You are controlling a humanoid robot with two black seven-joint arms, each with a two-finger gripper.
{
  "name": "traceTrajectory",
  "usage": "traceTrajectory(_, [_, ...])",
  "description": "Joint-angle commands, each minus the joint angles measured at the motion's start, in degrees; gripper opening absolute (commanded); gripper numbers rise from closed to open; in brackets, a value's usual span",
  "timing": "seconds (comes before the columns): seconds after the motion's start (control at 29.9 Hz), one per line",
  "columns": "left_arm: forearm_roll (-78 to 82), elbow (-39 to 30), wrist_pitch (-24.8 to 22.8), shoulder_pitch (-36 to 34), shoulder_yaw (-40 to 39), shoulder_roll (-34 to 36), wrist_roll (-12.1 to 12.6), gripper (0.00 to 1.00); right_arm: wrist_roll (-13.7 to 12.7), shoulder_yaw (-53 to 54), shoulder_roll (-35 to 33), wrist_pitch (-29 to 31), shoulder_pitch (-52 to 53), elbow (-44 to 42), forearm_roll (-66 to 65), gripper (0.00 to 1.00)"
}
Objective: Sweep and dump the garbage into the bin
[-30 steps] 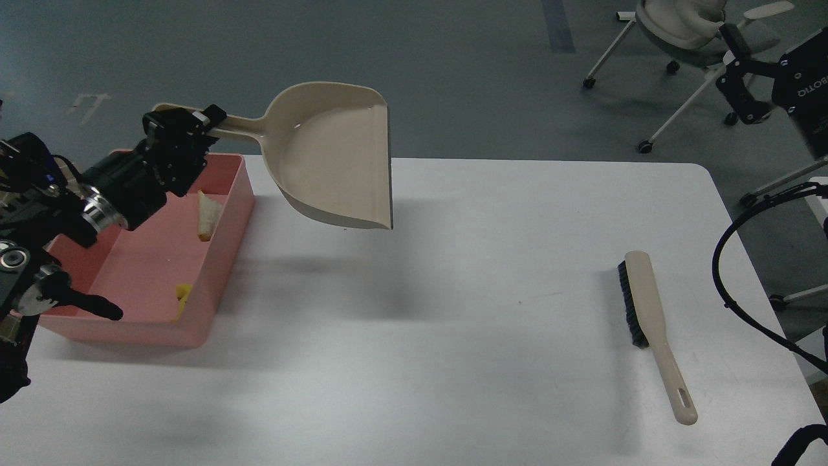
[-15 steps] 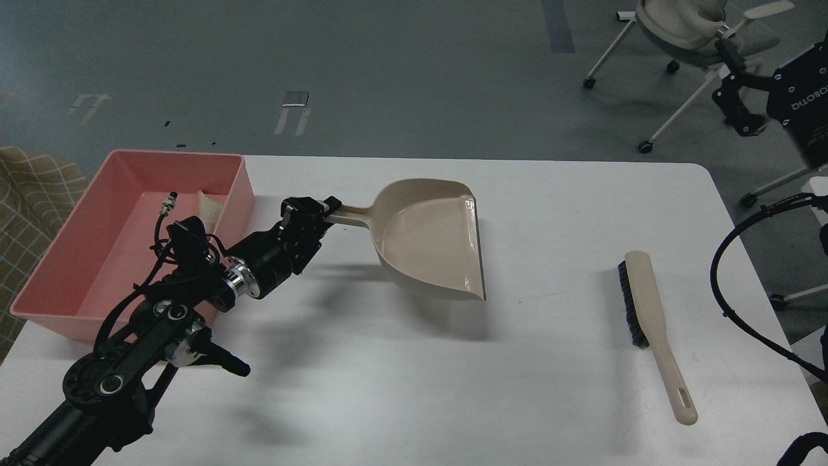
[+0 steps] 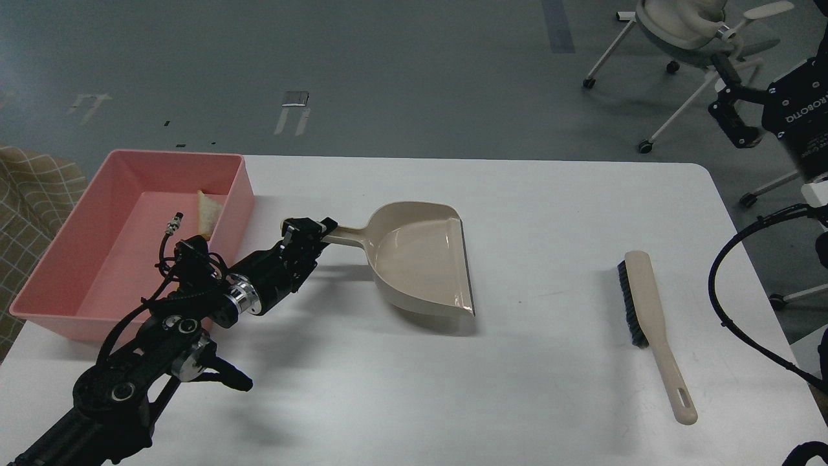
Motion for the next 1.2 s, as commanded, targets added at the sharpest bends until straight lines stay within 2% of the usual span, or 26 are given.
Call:
traceTrajectory(0.0, [0.0, 0.7, 0.5, -0.3, 0.6, 0.3, -0.8, 0.07, 0.0, 0.0, 0.0, 0.0, 0.0, 0.0, 0.0, 0.98])
traceTrajectory(0.13, [0.1, 1.2, 0.9, -0.7, 0.6, 0.8, -1.3, 0.09, 0.0, 0.0, 0.0, 0.0, -0.3, 0.1, 0.0, 0.98])
traceTrajectory(0.17, [0.2, 1.2, 0.9, -0.7, 0.7, 0.9, -1.8, 0.15, 0.0, 0.0, 0.0, 0.0, -0.4, 0.1, 0.0, 0.98])
traceTrajectory(0.23, [0.6, 1.2, 0.9, -0.7, 0.6, 1.0, -2.0, 0.20, 0.0, 0.0, 0.0, 0.0, -0.6, 0.1, 0.0, 0.98])
traceTrajectory(0.37, [0.3, 1.1, 0.9, -1.0, 0.5, 1.1, -2.0, 0.44, 0.0, 0.0, 0.0, 0.0, -0.7, 0.1, 0.1, 0.98])
traceTrajectory(0.54, [0.4, 1.1, 0.8, -1.0, 0.6, 1.1, -2.0, 0.62, 0.0, 0.0, 0.0, 0.0, -0.9, 0.0, 0.1, 0.98])
traceTrajectory(0.7, [0.5, 1.0, 0.5, -0.9, 0.6, 1.2, -2.0, 0.66, 0.0, 0.0, 0.0, 0.0, -1.2, -0.1, 0.1, 0.98])
traceTrajectory(0.87, [0.2, 0.3, -0.3, -0.2, 0.6, 5.0, -2.0, 0.79, 0.0, 0.1, 0.0, 0.0, -1.3, -0.3, 0.1, 0.99])
traceTrajectory(1.17, [-0.2, -0.7, -0.4, -0.1, 0.5, 8.2, -2.0, 0.83, 0.1, 0.1, 0.1, 0.0, -1.9, -0.2, 0.1, 0.99])
